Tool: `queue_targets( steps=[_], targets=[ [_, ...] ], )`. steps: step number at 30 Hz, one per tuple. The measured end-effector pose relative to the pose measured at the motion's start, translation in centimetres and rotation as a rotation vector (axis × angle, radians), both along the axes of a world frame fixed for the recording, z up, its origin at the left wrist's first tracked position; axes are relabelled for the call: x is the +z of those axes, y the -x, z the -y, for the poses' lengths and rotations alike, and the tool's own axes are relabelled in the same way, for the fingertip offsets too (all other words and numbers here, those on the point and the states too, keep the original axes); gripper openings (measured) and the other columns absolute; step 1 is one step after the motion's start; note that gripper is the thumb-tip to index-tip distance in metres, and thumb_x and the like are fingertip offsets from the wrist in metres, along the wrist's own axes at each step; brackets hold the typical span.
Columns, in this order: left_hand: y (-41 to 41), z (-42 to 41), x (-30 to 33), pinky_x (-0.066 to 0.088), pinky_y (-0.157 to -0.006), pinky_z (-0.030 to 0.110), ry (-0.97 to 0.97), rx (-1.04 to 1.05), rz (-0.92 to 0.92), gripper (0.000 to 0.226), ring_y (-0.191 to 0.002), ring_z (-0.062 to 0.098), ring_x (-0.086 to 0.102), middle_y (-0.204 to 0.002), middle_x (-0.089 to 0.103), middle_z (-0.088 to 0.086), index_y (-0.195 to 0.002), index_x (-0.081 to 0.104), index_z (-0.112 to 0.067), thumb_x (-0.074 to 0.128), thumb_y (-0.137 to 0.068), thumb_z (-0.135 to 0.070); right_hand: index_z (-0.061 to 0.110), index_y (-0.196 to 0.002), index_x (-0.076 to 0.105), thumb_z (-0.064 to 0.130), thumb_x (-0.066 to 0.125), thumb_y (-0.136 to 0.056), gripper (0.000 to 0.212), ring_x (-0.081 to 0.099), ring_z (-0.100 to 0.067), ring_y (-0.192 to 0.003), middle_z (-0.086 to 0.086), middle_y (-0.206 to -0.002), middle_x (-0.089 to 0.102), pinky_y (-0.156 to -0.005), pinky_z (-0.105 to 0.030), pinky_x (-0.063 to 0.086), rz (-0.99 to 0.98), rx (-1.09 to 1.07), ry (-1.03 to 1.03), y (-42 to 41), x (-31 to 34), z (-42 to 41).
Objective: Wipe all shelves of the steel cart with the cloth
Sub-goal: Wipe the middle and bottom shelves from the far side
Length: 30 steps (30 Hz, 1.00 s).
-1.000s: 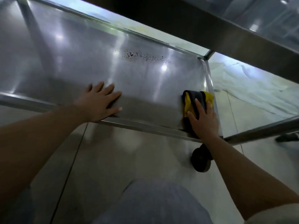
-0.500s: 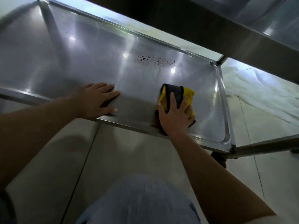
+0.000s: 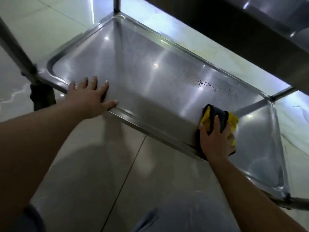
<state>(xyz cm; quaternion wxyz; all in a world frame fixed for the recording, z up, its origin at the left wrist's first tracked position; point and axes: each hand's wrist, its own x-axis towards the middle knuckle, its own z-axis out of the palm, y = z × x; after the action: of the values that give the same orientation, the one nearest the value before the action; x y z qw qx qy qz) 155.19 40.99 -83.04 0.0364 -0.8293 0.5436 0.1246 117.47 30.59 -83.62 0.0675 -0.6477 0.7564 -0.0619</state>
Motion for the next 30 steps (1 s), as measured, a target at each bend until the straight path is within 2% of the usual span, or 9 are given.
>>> queue_targets(
  steps=[3, 9, 13, 15, 17, 20, 22, 26, 30],
  targets=[
    [0.3, 0.2, -0.1, 0.003, -0.117, 0.053, 0.009, -0.007, -0.008, 0.081, -0.148, 0.031, -0.002, -0.162, -0.003, 0.005, -0.151, 0.001, -0.036, 0.018, -0.083, -0.077, 0.043, -0.150, 0.010, 0.066, 0.034, -0.090, 0.069, 0.008, -0.041, -0.143, -0.006, -0.161, -0.004, -0.112, -0.064, 0.009, 0.026, -0.081, -0.040, -5.2, 0.1, -0.2],
    [-0.6, 0.2, 0.1, 0.003, -0.116, 0.052, -0.028, -0.057, -0.018, 0.077, -0.147, 0.033, -0.004, -0.161, -0.005, 0.007, -0.150, -0.002, -0.037, 0.015, -0.086, -0.075, 0.044, -0.148, 0.015, 0.072, 0.039, -0.084, 0.074, 0.013, -0.037, -0.141, -0.005, -0.160, 0.005, -0.111, -0.058, 0.015, -0.008, 0.456, 0.016, -15.7, -0.5, -3.0],
    [-2.3, -0.5, 2.0, 0.022, -0.113, 0.050, -0.007, -0.169, -0.077, 0.072, -0.145, 0.029, 0.019, -0.158, 0.022, 0.005, -0.148, 0.023, -0.031, 0.017, -0.087, -0.070, 0.038, -0.147, 0.031, 0.047, 0.057, -0.088, 0.065, 0.033, -0.037, -0.126, -0.008, -0.154, 0.022, -0.102, -0.045, 0.034, 0.024, 0.702, -0.042, -18.0, 1.5, -3.1],
    [-3.2, -2.8, 3.3, 0.024, -0.113, 0.049, -0.065, -0.174, -0.120, 0.075, -0.144, 0.024, 0.022, -0.157, 0.025, 0.001, -0.149, 0.022, -0.030, 0.015, -0.087, -0.070, 0.032, -0.145, 0.039, 0.030, 0.060, -0.087, 0.062, 0.039, -0.036, -0.122, -0.008, -0.151, 0.029, -0.100, -0.042, 0.038, 0.072, 0.766, -0.142, -17.2, 3.5, -3.8],
    [-2.8, -5.7, 4.8, 0.018, -0.116, 0.050, -0.129, -0.142, -0.156, 0.074, -0.147, 0.021, 0.015, -0.160, 0.016, 0.000, -0.152, 0.011, -0.029, 0.015, -0.089, -0.068, 0.025, -0.142, 0.045, 0.019, 0.062, -0.086, 0.059, 0.046, -0.031, -0.122, -0.007, -0.147, 0.038, -0.100, -0.037, 0.041, 0.169, 0.773, -0.253, -16.3, 5.9, -5.3],
    [-1.1, -9.0, 8.6, 0.009, -0.119, 0.050, -0.135, -0.086, -0.241, 0.065, -0.148, 0.018, 0.010, -0.161, 0.011, -0.002, -0.152, 0.007, -0.026, 0.020, -0.097, -0.057, 0.026, -0.140, 0.046, 0.018, 0.059, -0.090, 0.053, 0.061, -0.019, -0.097, -0.006, -0.131, 0.053, -0.079, -0.030, 0.052, 0.325, 0.671, -0.482, -15.8, 10.1, -8.7],
    [-0.2, -11.3, 12.1, 0.004, -0.118, 0.051, -0.093, -0.067, -0.267, 0.057, -0.147, 0.017, 0.012, -0.160, 0.016, -0.002, -0.152, 0.013, -0.025, 0.022, -0.100, -0.047, 0.027, -0.135, 0.051, 0.015, 0.057, -0.089, 0.048, 0.062, -0.015, -0.084, -0.004, -0.119, 0.060, -0.068, -0.029, 0.053, 0.394, 0.646, -0.554, -16.1, 13.5, -11.2],
    [1.3, -16.9, 19.9, 0.001, -0.118, 0.048, -0.133, 0.032, -0.308, 0.054, -0.148, 0.016, 0.008, -0.161, 0.012, -0.002, -0.152, 0.014, -0.025, 0.023, -0.102, -0.042, 0.030, -0.134, 0.053, 0.016, 0.059, -0.088, 0.048, 0.060, -0.023, -0.104, 0.005, -0.116, 0.057, -0.086, -0.042, 0.053, 0.425, 0.669, -0.608, -17.5, 21.2, -16.1],
    [-0.2, -20.9, 29.9, 0.005, -0.119, 0.047, -0.180, 0.101, -0.349, 0.057, -0.148, 0.019, 0.008, -0.161, 0.010, 0.003, -0.152, 0.014, -0.022, 0.028, -0.101, -0.043, 0.038, -0.138, 0.046, 0.026, 0.059, -0.091, 0.050, 0.057, -0.021, -0.107, 0.008, -0.125, 0.048, -0.082, -0.048, 0.055, 0.420, 0.729, -0.663, -19.7, 31.6, -19.2]
  ],
)
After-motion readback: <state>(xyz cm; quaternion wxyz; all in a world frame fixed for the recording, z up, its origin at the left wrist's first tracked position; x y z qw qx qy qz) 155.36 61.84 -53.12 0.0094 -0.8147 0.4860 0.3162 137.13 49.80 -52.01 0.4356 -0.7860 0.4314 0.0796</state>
